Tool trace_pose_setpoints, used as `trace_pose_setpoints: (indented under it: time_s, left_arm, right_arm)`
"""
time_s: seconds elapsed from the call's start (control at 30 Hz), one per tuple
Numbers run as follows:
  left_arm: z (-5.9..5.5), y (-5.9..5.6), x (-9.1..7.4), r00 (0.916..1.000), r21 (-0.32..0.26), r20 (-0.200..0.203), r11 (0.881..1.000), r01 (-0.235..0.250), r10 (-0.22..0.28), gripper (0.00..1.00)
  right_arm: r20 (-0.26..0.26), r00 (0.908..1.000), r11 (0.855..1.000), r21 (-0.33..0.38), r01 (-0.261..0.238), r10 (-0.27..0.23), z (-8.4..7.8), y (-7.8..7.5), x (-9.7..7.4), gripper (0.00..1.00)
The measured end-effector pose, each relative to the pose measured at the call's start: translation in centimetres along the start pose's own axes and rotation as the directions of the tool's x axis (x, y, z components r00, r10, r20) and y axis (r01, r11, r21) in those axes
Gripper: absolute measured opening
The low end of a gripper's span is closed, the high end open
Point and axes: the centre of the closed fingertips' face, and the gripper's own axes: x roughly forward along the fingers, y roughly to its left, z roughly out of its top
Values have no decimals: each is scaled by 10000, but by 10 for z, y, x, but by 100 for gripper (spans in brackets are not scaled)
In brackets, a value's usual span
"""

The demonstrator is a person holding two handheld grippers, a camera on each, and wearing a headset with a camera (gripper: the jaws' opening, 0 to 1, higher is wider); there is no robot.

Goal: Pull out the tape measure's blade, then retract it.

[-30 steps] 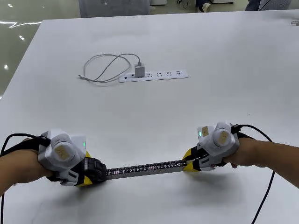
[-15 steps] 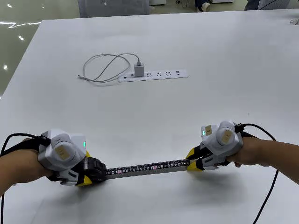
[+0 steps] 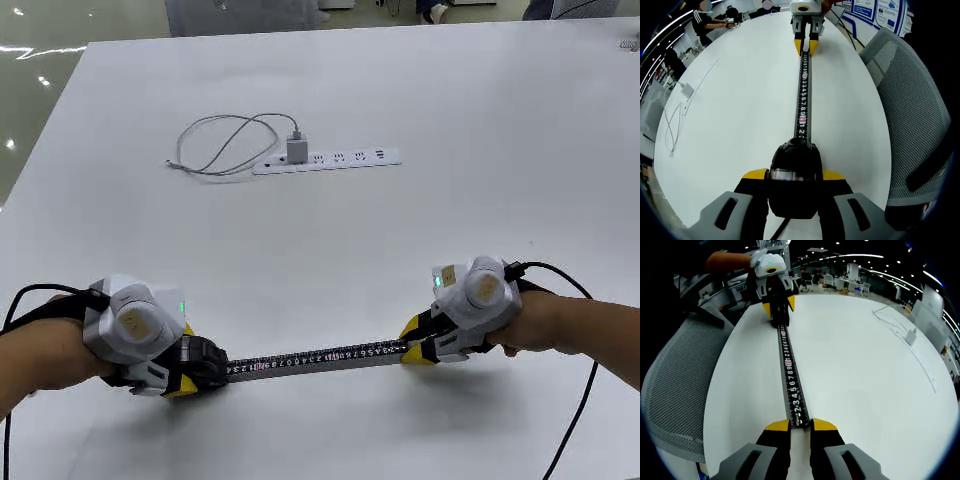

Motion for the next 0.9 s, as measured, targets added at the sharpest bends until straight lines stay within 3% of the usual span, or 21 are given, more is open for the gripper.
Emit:
trace_pose_setpoints:
  time_s: [0.23,0.73,0.9]
  left_arm:
    - [2,-1,-1,9998,-272,102,9995,184,-181,34]
    - [1,0,0,9999,62,79,10000,66,-67,34]
    - [0,1,-1,10000,-64,47,10000,20,-20,34]
  right_arm:
    - [-306,9993,9997,-135,-195,191,1,1,1,10]
    - [-654,9977,9996,-189,-199,186,0,3,1,11]
    - [-712,9973,9993,-317,-208,185,0,3,1,11]
